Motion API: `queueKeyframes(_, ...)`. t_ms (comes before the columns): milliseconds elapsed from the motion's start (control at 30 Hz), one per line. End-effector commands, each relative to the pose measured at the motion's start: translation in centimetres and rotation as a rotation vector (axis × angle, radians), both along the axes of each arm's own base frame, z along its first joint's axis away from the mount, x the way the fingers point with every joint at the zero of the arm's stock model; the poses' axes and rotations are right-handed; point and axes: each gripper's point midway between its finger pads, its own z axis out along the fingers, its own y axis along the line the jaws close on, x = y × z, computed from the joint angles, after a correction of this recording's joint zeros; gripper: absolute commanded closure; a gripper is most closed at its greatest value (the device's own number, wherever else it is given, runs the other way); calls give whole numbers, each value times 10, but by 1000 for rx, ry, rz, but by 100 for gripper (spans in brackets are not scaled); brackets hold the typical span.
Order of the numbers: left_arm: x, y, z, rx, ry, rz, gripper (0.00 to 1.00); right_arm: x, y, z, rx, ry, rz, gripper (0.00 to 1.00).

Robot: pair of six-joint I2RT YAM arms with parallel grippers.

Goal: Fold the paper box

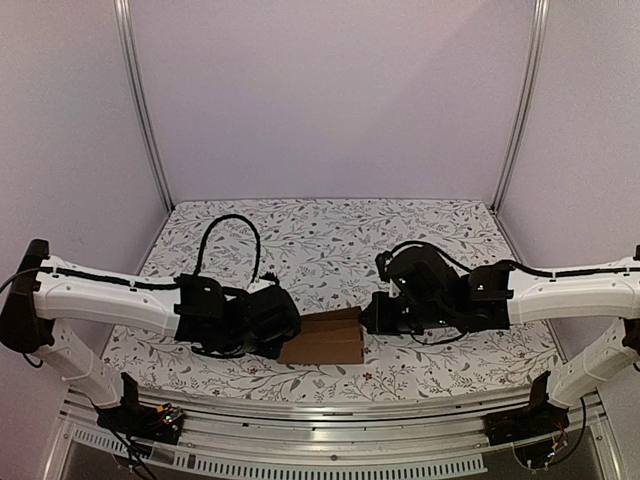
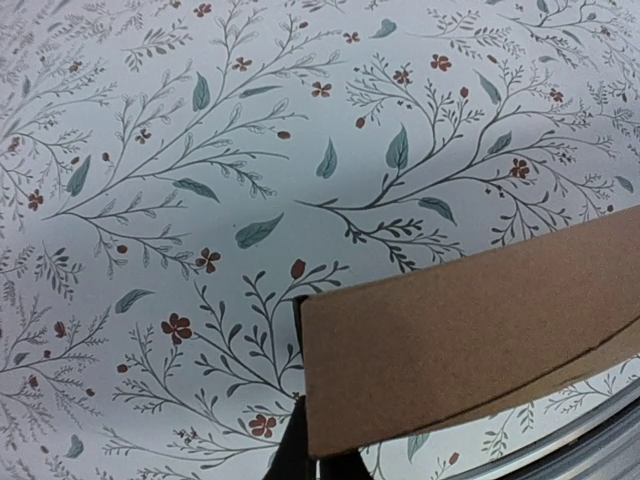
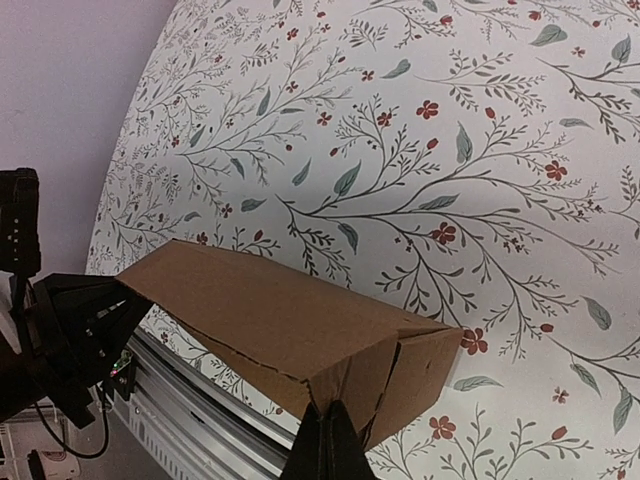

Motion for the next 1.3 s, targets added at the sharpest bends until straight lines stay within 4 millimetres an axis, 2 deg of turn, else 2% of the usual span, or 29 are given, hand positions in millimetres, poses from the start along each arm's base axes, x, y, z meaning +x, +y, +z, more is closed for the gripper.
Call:
queueKeyframes(0,-8,-11,-3,-1,3,-44,100,5,16,37,140,-8,1,100)
queueKeyframes(367,-8,-11,-3,3,-1,-48,100,6,17,35,148,8,4,100)
queueKeyframes(1267,-7,-14,-2,14,-8,-59,100,4,26,46,229,57,37,100)
